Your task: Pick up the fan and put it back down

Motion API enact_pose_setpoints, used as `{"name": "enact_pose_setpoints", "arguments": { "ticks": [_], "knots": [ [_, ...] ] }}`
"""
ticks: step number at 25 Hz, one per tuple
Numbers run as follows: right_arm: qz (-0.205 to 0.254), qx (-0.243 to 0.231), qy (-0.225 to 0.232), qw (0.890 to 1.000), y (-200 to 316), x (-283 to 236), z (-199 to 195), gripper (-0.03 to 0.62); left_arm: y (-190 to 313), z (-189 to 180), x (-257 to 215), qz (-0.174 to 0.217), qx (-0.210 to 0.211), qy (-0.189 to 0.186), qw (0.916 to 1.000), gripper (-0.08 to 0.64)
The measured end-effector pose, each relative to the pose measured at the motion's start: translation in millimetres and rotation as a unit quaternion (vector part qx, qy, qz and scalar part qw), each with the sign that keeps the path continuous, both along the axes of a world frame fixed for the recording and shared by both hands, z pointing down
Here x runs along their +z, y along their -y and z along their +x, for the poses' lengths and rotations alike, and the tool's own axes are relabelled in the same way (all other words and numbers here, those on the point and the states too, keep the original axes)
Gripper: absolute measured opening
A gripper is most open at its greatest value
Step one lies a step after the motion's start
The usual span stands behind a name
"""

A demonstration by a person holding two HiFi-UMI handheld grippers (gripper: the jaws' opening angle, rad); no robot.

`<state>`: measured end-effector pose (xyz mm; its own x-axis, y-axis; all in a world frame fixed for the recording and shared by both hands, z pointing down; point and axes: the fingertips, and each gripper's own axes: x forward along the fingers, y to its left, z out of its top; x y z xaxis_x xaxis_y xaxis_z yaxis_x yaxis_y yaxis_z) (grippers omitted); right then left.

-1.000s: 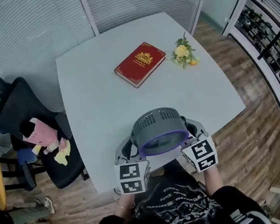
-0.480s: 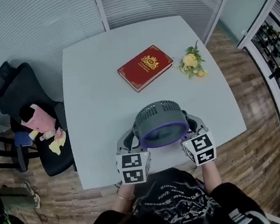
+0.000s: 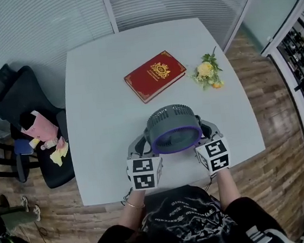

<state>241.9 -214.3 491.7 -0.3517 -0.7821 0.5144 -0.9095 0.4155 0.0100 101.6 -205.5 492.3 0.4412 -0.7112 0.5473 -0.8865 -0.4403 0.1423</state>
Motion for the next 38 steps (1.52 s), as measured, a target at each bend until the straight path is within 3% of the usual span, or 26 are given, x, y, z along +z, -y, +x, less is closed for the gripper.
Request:
{"name": "enact_pose_setpoints", "arguments": {
  "ticks": [13,21,27,38],
  "knots": [
    [-0.028,-0.009,0.004,1.000,52,40,27,0.081,49,26,38,-0.027,-0.016,0.003,0.9995,0.106],
    [-0.053,-0.005,0.013,0.999,74,71,42,0.078,70,40,70,-0.046,-0.017,0.024,0.9985,0.103],
    [-0.069,-0.002,0.008,0.998,89,96,49,0.077,86,47,90,-0.062,-0.036,0.006,0.9974,0.094],
    [-0.077,0.008,0.023,0.997,110,119,54,0.078,110,51,111,-0.065,-0.030,0.005,0.9974,0.094]
  ]
}}
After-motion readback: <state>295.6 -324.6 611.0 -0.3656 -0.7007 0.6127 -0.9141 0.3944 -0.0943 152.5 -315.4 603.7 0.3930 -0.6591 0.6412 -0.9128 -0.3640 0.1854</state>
